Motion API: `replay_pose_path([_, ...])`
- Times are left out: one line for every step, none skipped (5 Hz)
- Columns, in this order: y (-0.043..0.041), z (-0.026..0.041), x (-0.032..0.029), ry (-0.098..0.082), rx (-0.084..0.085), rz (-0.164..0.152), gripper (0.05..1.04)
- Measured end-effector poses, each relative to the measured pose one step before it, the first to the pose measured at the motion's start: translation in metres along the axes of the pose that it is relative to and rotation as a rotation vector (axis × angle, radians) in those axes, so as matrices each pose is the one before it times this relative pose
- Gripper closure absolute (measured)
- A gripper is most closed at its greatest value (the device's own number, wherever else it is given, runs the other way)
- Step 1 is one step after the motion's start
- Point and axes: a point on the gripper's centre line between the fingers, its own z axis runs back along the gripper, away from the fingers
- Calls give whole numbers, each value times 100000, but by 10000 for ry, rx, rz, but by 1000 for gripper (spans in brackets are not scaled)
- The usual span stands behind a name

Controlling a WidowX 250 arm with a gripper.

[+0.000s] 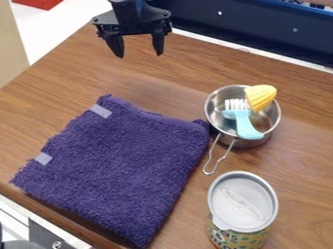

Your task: Move the silver basket to the upper leff side of table

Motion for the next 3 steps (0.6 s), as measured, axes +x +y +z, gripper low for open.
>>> replay_pose_path([-59,-889,-869,410,137,82,85])
replay_pose_path([-1002,428,-589,260,743,1073,85])
replay_pose_path([-2068,749,-1264,434,101,-69,85])
